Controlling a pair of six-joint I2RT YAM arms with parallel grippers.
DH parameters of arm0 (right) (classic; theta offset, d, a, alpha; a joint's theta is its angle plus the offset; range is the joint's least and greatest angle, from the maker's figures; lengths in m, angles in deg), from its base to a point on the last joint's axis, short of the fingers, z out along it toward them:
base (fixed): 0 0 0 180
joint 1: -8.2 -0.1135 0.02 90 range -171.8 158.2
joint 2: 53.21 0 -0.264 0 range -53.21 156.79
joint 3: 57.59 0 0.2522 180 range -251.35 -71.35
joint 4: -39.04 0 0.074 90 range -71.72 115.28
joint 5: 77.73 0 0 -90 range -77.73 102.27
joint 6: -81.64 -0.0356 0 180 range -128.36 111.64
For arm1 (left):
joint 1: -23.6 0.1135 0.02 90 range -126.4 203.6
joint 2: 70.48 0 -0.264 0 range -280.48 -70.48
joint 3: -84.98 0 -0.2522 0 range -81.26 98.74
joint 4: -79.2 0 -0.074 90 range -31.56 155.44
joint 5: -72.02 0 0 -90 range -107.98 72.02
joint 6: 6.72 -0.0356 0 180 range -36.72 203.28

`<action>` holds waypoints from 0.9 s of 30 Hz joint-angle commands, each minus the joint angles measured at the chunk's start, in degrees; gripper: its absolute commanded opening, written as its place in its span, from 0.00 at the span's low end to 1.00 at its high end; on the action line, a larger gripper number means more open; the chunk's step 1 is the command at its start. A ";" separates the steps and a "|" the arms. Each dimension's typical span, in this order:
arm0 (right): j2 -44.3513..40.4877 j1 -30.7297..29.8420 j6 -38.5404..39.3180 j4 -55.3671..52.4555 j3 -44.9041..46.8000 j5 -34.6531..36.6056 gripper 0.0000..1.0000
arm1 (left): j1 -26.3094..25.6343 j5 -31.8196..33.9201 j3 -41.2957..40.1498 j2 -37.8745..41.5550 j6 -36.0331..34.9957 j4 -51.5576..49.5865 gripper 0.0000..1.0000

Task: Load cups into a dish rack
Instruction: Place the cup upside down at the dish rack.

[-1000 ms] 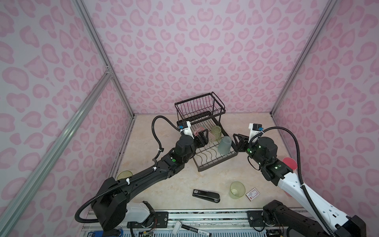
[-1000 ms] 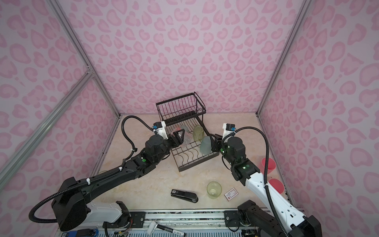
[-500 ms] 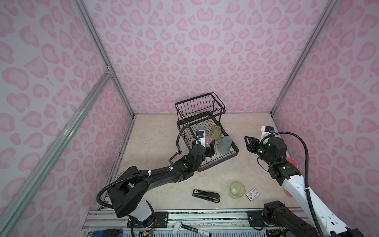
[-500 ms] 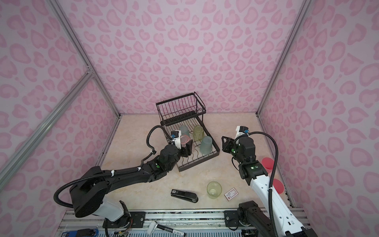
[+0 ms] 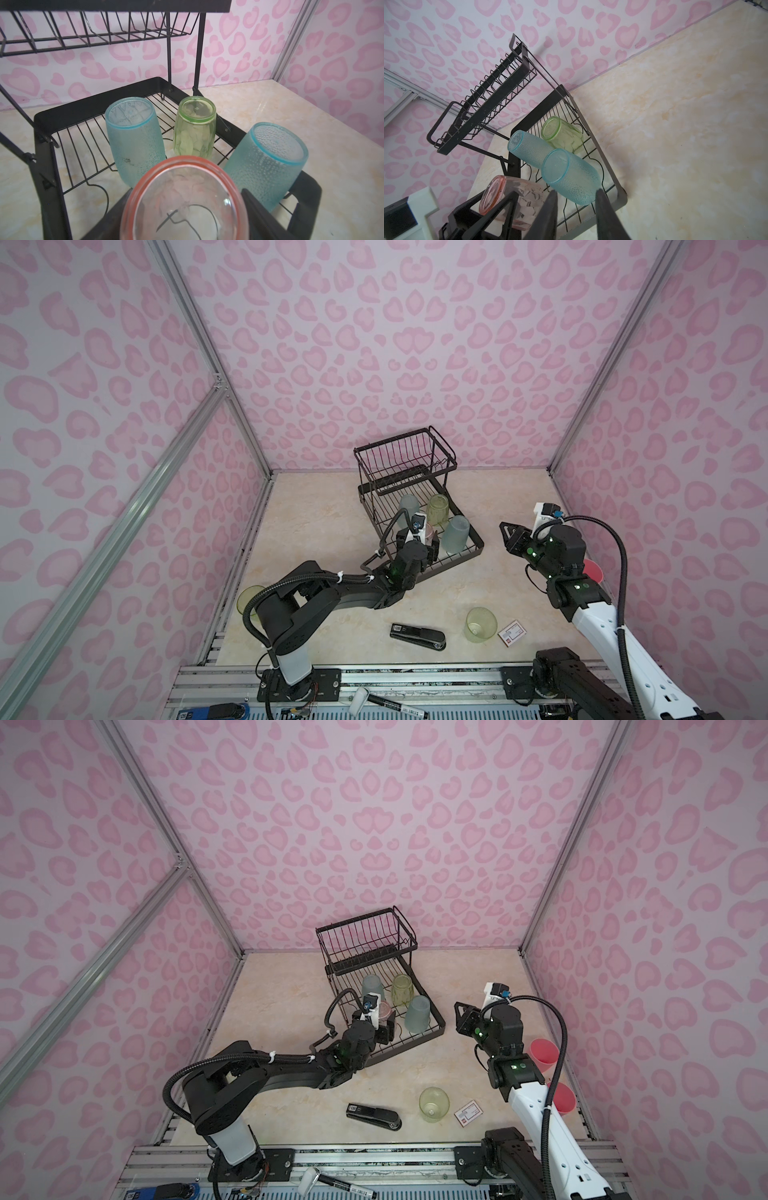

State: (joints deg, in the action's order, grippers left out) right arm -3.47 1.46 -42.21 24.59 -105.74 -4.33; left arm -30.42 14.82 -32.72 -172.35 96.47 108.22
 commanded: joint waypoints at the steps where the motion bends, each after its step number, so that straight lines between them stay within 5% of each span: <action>1: -0.16 0.63 -0.02 2.68 1.19 -1.27 0.32 | -0.03 2.01 1.17 -2.02 -2.24 6.14 0.58; 27: 0.13 2.61 -1.51 7.54 6.04 -1.75 0.31 | 1.54 3.59 7.56 -14.47 -4.14 10.48 0.58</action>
State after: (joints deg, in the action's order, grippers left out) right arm -3.56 4.01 -43.34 29.90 -100.12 -5.55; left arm -29.24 17.44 -26.28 -185.94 92.49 115.19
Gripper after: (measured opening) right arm 0.313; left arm 0.760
